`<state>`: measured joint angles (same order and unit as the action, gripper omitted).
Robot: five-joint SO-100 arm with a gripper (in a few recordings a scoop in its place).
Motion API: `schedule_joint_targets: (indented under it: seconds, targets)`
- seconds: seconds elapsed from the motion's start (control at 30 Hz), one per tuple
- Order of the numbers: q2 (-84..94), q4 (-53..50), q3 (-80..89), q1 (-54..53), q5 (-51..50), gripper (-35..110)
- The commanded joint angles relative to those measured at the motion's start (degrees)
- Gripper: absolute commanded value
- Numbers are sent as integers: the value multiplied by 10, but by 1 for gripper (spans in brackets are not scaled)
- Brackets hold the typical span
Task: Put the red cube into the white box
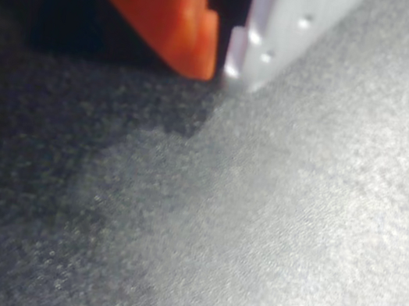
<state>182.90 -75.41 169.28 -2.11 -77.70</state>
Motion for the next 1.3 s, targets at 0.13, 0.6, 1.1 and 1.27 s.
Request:
schedule_joint_targets:
  seconds: [0.13, 0.6, 1.1, 1.27]
  targets:
    - [3, -11, 0, 1, -72, 0]
    - [3, -11, 0, -3, -73, 0]
    - [3, -11, 0, -1, -73, 0]
    - [3, -11, 0, -2, -73, 0]
